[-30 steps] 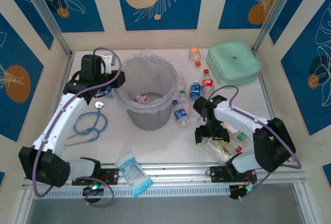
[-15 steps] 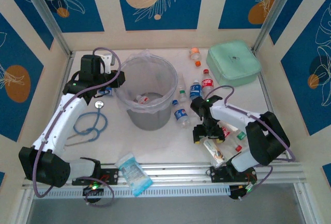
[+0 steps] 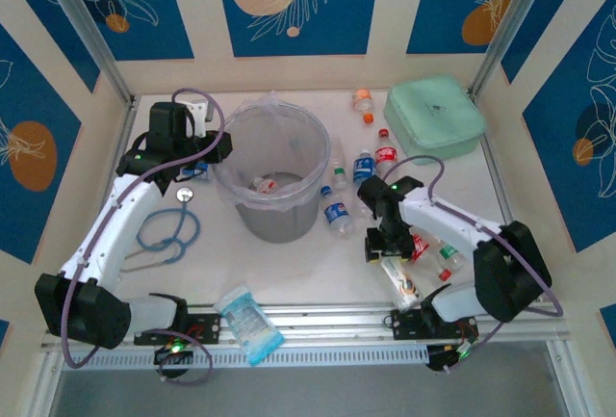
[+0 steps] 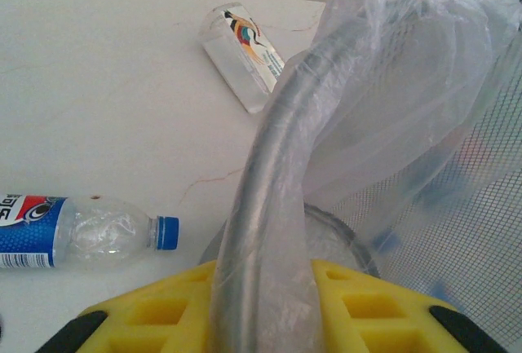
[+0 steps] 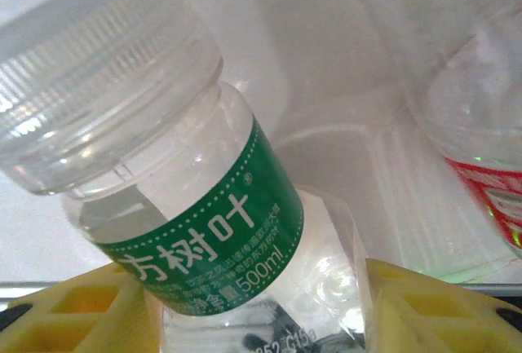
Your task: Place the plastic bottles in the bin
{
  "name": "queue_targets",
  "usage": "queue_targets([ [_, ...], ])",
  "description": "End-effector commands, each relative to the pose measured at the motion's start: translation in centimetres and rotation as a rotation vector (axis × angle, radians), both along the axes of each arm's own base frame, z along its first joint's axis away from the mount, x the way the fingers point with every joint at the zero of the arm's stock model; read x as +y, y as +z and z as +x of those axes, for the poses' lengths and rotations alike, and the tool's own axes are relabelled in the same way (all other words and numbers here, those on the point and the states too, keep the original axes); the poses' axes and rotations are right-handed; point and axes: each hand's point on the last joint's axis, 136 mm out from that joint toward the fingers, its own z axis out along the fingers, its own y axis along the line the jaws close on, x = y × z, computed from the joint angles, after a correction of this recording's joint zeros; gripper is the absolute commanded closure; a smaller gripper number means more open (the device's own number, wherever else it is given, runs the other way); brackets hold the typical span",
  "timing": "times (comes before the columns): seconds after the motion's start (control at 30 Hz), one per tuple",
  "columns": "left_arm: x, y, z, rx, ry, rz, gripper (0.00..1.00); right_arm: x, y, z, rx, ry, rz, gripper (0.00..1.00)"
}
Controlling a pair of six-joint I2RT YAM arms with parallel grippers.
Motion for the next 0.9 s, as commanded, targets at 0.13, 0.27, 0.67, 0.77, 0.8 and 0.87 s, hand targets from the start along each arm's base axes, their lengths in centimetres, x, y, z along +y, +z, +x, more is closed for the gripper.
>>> queue_targets([
  [0.13,0.6,0.1,-0.4,0.000,0.012,0.000,0.71,0.8,8.7,2.0,-0.192,-0.022,0.165,0.63],
  [0.27,0.6,0.1,-0.5,0.000,0.011,-0.002,0.71,0.9,15.7,4.6,-0.406,-0.023,0.252,0.65],
  [0.67,0.7,-0.1,-0.5,0.003,0.015,-0.005,0.71,10.3,36.8,12.3,-0.977,0.159,0.760,0.83],
  [0.77,0.7,-0.1,-0.4,0.002,0.018,-0.009,0.71,13.8,39.1,13.7,-1.009,0.202,0.864,0.83],
  [0.8,0.6,0.0,-0.4,0.000,0.018,-0.014,0.71,15.0,39.5,14.1,-1.011,0.214,0.890,0.83],
  [0.87,0.6,0.0,-0.4,0.002,0.019,-0.022,0.72,16.9,39.5,14.9,-1.000,0.230,0.918,0.84],
])
